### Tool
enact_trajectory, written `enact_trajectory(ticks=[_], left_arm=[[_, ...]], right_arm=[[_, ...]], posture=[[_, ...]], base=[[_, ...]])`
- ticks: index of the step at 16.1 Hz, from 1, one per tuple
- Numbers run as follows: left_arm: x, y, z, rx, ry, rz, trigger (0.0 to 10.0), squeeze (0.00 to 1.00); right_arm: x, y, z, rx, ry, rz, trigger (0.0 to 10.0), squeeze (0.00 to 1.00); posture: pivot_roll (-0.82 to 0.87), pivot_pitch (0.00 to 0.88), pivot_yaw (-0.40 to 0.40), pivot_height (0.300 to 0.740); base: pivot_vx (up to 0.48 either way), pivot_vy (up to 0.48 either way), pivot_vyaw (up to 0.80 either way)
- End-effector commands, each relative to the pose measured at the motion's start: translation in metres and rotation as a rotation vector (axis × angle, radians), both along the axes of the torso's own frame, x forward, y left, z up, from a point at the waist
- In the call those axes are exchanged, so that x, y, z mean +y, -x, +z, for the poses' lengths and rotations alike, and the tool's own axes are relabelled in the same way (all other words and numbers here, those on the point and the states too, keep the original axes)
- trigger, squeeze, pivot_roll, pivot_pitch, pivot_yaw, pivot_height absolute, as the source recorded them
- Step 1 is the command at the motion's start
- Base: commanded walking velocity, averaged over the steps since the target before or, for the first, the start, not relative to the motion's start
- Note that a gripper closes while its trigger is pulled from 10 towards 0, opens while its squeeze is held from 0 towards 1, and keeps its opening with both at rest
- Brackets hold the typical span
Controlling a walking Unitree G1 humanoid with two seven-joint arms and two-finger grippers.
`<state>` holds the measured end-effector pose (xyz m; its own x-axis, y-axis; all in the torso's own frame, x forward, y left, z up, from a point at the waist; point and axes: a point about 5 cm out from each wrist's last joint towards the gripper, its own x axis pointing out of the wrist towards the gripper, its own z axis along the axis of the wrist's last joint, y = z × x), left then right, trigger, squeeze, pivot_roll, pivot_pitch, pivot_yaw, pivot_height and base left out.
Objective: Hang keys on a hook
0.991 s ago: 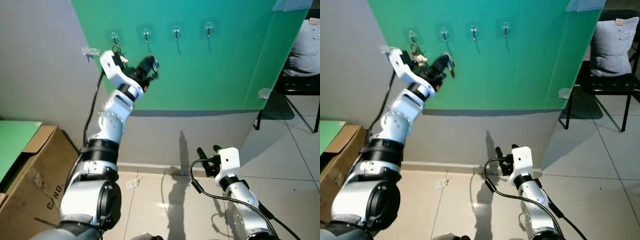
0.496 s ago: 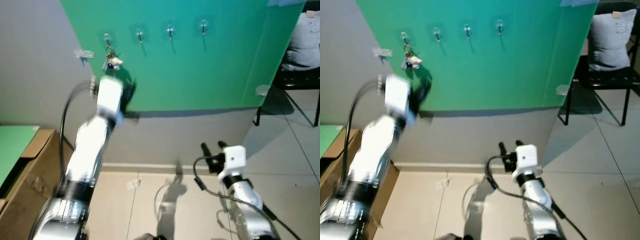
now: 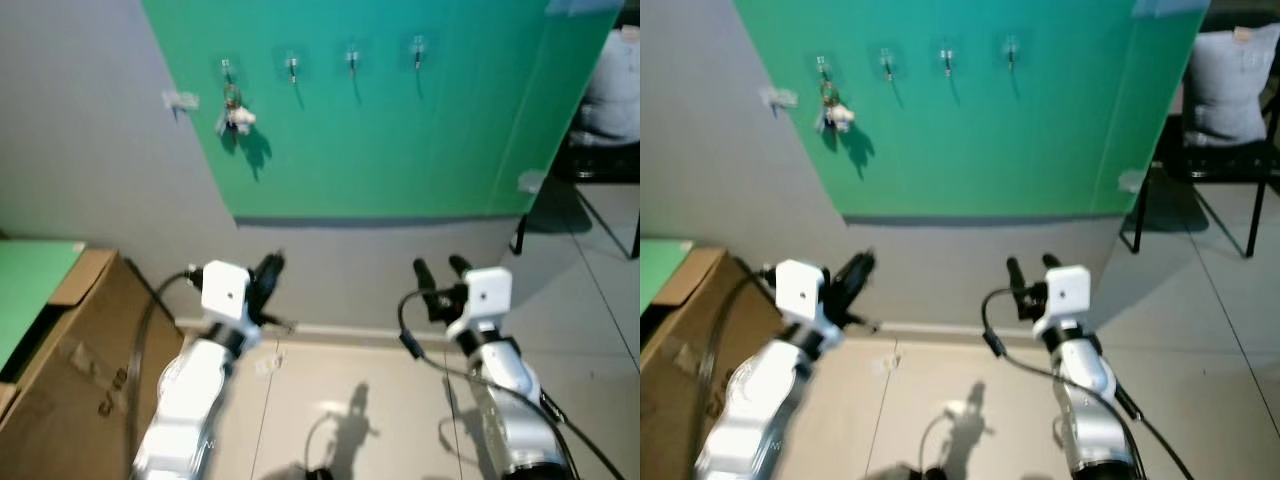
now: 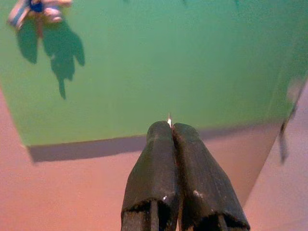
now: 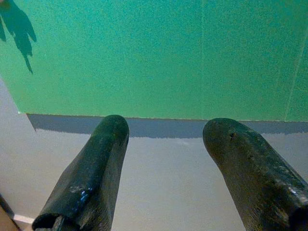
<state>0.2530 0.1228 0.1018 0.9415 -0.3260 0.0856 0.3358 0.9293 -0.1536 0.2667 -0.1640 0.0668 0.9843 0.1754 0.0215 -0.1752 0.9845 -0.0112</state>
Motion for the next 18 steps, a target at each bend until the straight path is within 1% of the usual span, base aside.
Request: enact_trajectory(ticks=[1,2,3,5,6,7,8,9,12,15,18], left_arm=[[0.012,-0.012,0.016,-0.028,0.057,0.073,0.0,1.00],[0.013,-0.016,0.018,-0.034,0.067,0.076,0.0,1.00],[0.012,-0.020,0.021,-0.051,0.041,0.067,0.0,1.00],[0.003,-0.020,0.024,-0.092,-0.088,0.001,0.0,1.00],[0.001,-0.020,0.025,-0.108,-0.117,-0.011,0.0,1.00],[-0.004,-0.020,0.033,-0.141,-0.166,-0.033,0.0,1.00],[-0.005,-0.020,0.035,-0.154,-0.186,-0.040,0.0,1.00],[-0.007,-0.021,0.040,-0.164,-0.170,-0.049,0.0,1.00],[-0.012,-0.022,0.050,-0.206,-0.165,-0.064,0.0,1.00],[-0.018,-0.026,0.055,-0.219,-0.216,-0.097,0.0,1.00],[-0.019,-0.029,0.055,-0.216,-0.242,-0.114,0.0,1.00]], right_arm=[[0.006,-0.004,0.006,-0.014,-0.037,-0.002,10.0,0.00],[0.007,-0.004,0.007,-0.016,-0.042,-0.001,10.0,0.00],[0.008,-0.005,0.008,-0.019,-0.043,0.000,10.0,0.00],[0.006,-0.004,0.006,-0.011,-0.042,-0.006,10.0,0.00],[0.006,-0.004,0.006,-0.009,-0.041,-0.007,10.0,0.00],[0.005,-0.002,0.004,0.001,-0.037,-0.008,10.0,0.00],[0.005,-0.001,0.004,0.004,-0.035,-0.008,10.0,0.00],[0.005,-0.001,0.002,0.012,-0.032,-0.007,10.0,0.00],[0.006,0.000,0.000,0.022,-0.029,-0.002,10.0,0.00],[0.006,0.000,-0.002,0.032,-0.027,0.002,10.0,0.00],[0.007,0.000,-0.003,0.037,-0.027,0.007,10.0,0.00]], posture=[[-0.13,0.000,0.135,0.740],[-0.13,0.000,0.135,0.740],[-0.14,0.000,0.139,0.740],[-0.15,0.000,0.144,0.740],[-0.15,0.000,0.144,0.740],[-0.16,0.000,0.146,0.740],[-0.16,0.000,0.146,0.740],[-0.16,0.000,0.145,0.740],[-0.15,0.000,0.145,0.740],[-0.15,0.000,0.145,0.740],[-0.16,0.000,0.149,0.740]], base=[[0.000,0.000,0.00],[0.000,0.000,0.00],[0.000,0.000,0.00],[0.172,0.167,0.00],[0.345,0.334,0.00],[0.454,0.000,0.00],[0.454,0.000,0.00],[0.480,0.000,0.00],[0.475,0.000,0.00],[0.477,0.000,0.00],[0.480,0.000,0.00]])
